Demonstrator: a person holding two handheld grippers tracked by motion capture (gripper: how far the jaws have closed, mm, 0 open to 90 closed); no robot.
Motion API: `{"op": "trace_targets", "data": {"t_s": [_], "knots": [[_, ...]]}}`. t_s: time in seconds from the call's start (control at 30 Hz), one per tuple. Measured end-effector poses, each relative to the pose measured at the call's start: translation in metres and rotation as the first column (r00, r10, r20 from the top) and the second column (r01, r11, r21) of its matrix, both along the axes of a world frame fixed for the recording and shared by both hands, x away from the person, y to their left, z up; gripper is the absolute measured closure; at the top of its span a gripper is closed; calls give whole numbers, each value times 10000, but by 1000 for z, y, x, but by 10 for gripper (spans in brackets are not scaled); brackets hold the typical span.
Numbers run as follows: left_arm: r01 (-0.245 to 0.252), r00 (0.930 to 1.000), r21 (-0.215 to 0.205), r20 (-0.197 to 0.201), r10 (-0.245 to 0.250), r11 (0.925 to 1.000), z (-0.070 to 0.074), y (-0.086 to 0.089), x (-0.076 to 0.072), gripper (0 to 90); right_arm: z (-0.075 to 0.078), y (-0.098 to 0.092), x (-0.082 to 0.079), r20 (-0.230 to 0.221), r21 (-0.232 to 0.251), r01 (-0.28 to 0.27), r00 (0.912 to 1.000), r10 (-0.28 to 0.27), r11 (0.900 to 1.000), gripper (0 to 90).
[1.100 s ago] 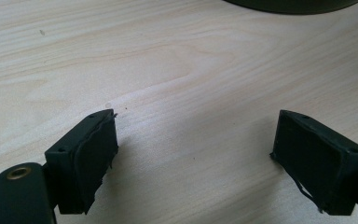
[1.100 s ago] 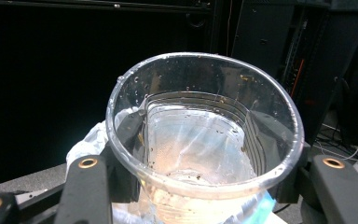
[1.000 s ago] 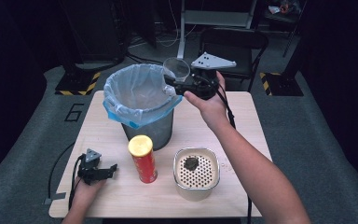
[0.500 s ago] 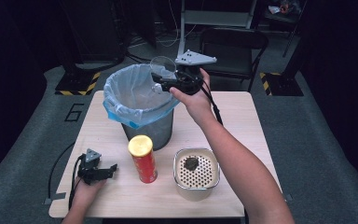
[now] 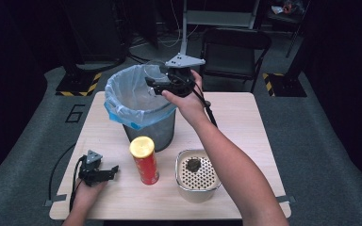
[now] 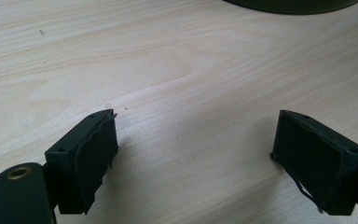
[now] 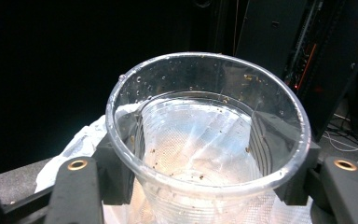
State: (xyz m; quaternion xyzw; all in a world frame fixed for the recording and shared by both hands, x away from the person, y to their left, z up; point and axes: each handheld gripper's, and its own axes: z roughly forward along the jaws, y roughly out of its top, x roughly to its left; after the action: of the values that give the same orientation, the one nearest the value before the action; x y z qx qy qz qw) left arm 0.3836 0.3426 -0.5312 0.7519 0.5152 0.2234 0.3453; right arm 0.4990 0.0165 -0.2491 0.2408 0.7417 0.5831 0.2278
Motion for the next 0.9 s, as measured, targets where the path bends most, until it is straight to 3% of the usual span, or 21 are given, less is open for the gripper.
{"op": "trace_targets", "data": {"t_s": [0.1,0.17,0.43,0.5,0.67,0.9], "knots": [[42,10000,43,-47,-42,10000,0,0,0,135,-4,3,1,-88,179,-21,10000,23,9998,223],[64,10000,65,-61,-64,10000,0,1,0,135,-7,4,3,-535,456,38,9986,-14,9990,136],[52,10000,65,-51,-52,10000,0,0,0,135,-10,-8,1,-533,437,212,9984,-188,9988,156],[50,10000,66,-58,-49,10000,0,0,0,135,-10,-12,-1,-342,336,155,9993,-143,9993,181],[2,10000,33,-55,-1,10000,0,0,-1,138,-12,-30,-9,-50,272,37,10000,-36,9996,232],[-139,9999,20,10,139,9999,0,-1,-1,141,-18,-51,-14,-61,260,285,9996,-284,9993,262]]}}
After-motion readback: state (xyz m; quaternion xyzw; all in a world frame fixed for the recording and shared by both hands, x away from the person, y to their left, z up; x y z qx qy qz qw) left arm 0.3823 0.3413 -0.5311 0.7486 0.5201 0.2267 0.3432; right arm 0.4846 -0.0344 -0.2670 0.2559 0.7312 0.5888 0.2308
